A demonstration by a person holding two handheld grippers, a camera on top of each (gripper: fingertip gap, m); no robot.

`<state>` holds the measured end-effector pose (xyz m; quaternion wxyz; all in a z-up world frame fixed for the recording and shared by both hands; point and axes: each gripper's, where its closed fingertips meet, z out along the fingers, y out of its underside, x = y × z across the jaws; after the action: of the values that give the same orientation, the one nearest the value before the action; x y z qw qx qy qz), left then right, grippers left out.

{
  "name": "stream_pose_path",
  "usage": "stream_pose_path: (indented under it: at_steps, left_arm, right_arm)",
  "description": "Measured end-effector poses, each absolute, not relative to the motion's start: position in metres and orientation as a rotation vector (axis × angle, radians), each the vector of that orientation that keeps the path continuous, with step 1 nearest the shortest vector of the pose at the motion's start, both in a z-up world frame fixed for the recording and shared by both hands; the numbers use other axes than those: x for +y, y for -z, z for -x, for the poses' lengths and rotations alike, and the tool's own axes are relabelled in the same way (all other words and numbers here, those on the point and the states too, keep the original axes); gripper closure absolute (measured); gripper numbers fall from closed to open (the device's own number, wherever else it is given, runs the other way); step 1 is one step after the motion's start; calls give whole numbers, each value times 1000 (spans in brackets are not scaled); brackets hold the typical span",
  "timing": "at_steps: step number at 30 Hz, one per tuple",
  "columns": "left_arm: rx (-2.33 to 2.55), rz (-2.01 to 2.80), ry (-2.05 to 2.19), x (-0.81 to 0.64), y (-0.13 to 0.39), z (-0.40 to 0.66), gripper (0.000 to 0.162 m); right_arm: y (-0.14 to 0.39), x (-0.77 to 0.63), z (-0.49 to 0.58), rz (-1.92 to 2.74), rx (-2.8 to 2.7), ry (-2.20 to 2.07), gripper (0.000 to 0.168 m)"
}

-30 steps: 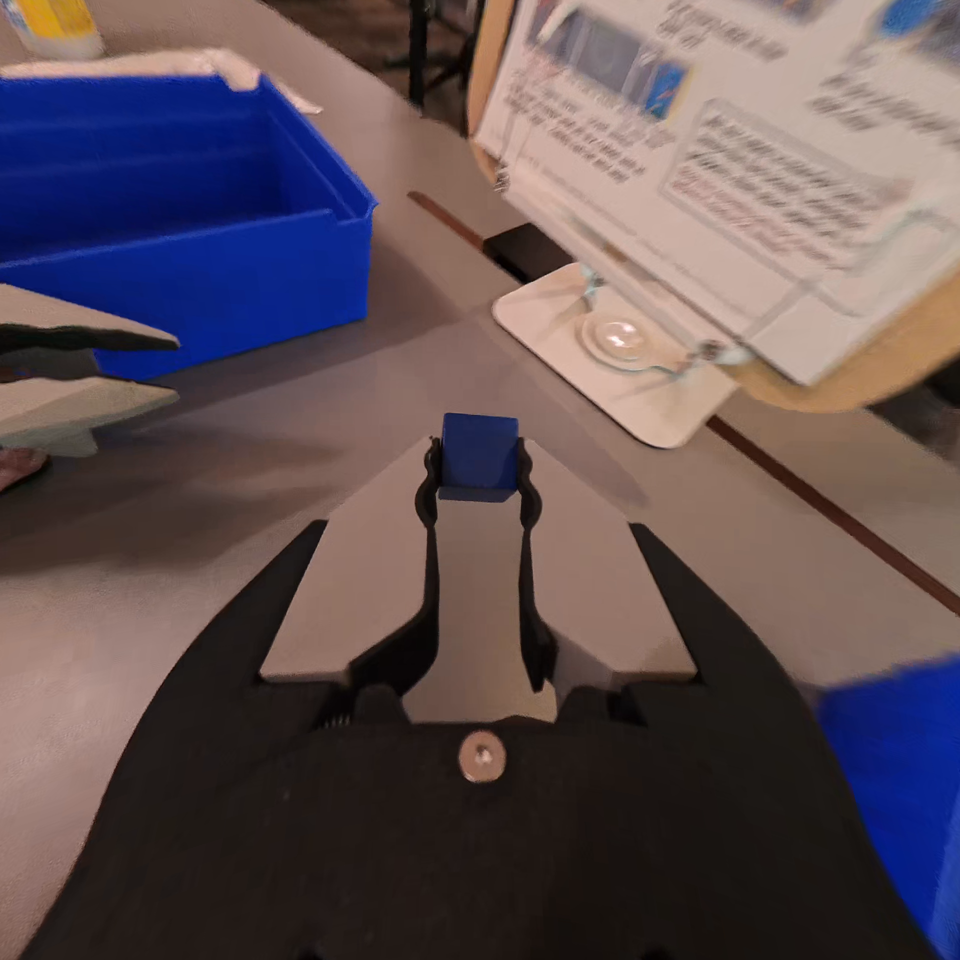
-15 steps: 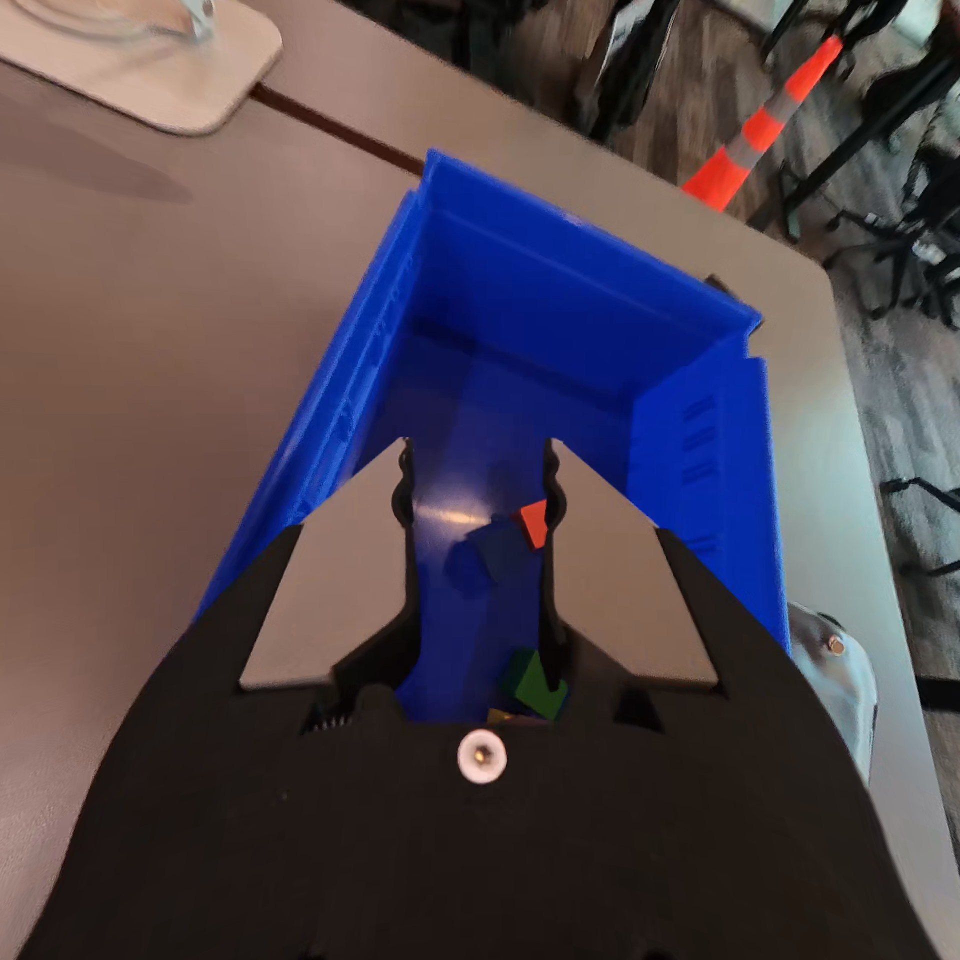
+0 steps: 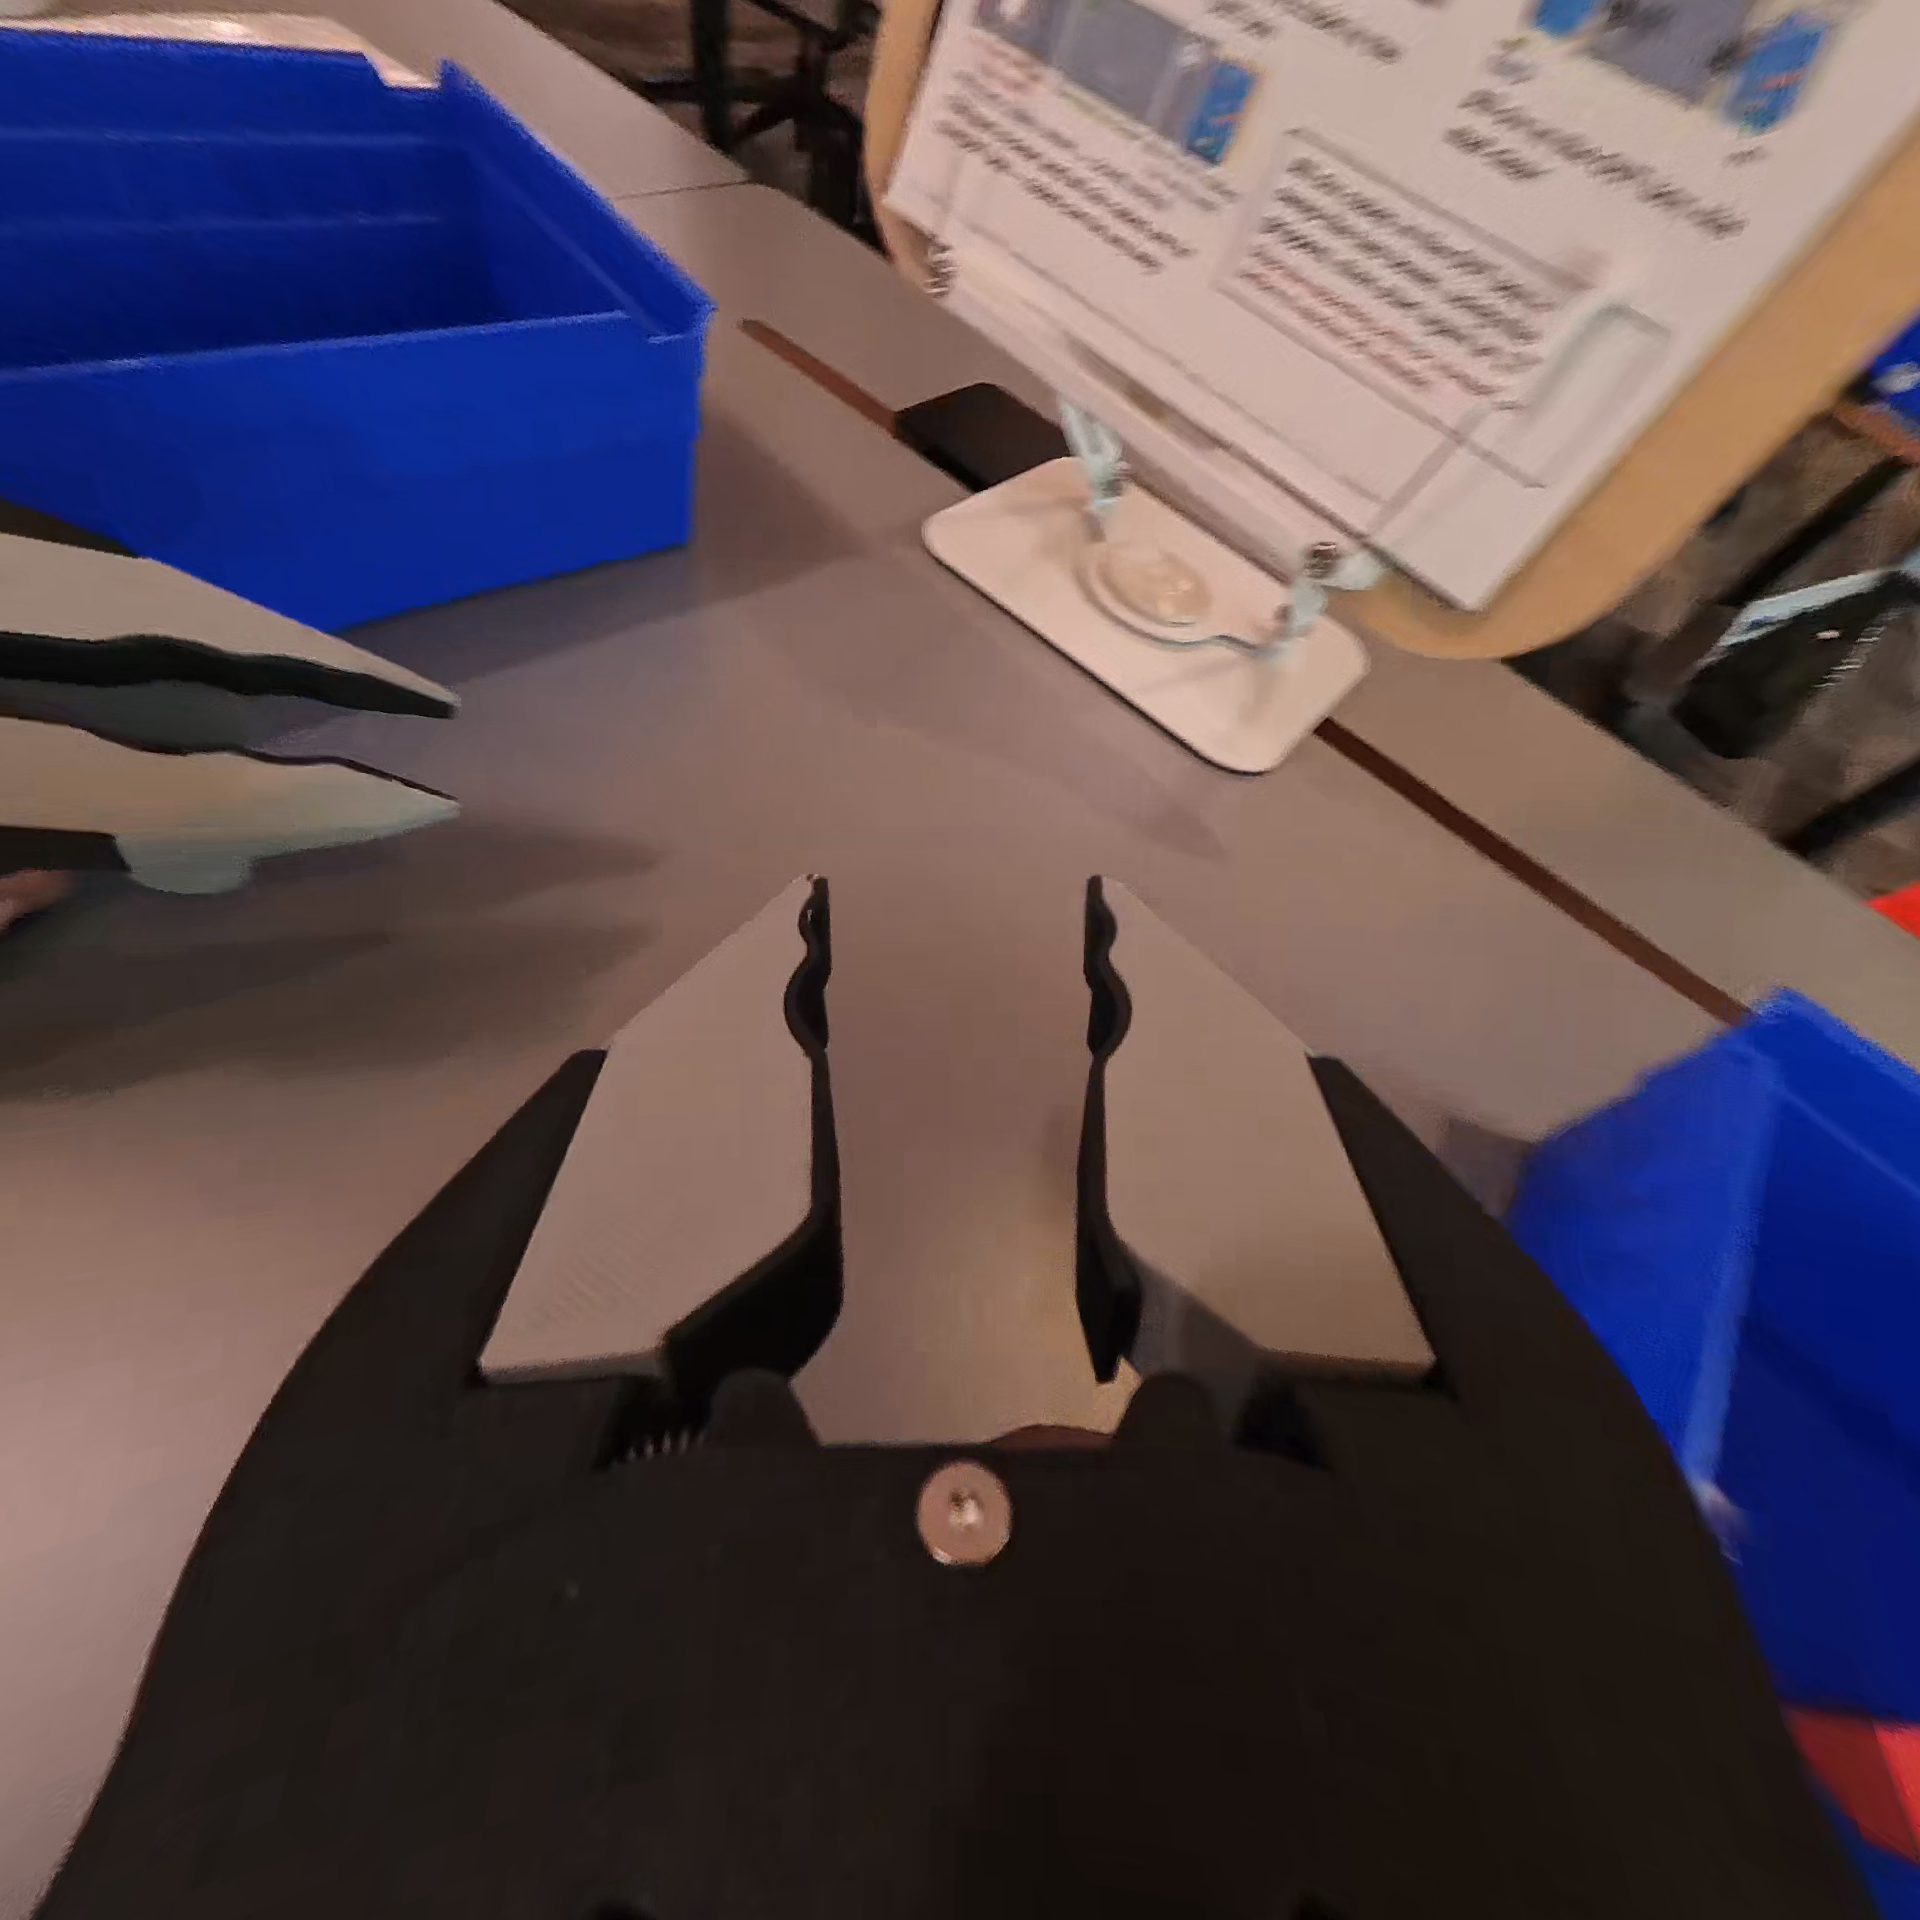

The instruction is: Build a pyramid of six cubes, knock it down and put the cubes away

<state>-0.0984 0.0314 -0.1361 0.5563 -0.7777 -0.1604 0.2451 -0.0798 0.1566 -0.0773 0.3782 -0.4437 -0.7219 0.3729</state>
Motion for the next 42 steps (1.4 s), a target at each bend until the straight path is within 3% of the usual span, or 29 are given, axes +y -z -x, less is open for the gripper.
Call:
stream_pose_path:
  at_steps: [7,10,12,18,23,26,31,35,37,39,42]
  left_arm:
    - [-373,1840,-592,32,137,98,139]
    - [-377,1844,-587,32,138,99,139]
    - [-379,1844,-604,32,137,99,139]
    - [-402,1832,-621,27,136,96,137]
    - [-465,1803,-615,7,134,69,124]
    - [-566,1777,-673,-29,129,50,124]
    - [-647,1777,-829,-108,97,18,90]
    - [-696,1775,-909,-150,87,28,86]
    - [-763,1805,-922,-160,94,51,75]
    - [-819,1868,-834,-153,114,72,72]
    - [-897,2006,-729,-138,151,100,74]
  right_arm:
    - [132,118,120,1189,-1870,-1071,122]
    - [155,127,123,1178,-1839,-1034,136]
    - [162,132,119,1201,-1855,-1002,125]
    - [162,136,109,1189,-1839,-976,121]
    - [158,136,85,1166,-1813,-945,116]
    - [136,146,53,1144,-1728,-979,109]
    - [86,213,-34,1104,-1469,-973,107]
    - [68,284,-78,1122,-1346,-840,96]
    - [79,306,-79,1209,-1382,-795,93]
    - [99,306,-67,1328,-1472,-858,78]
    - [120,311,-40,1412,-1549,-847,92]
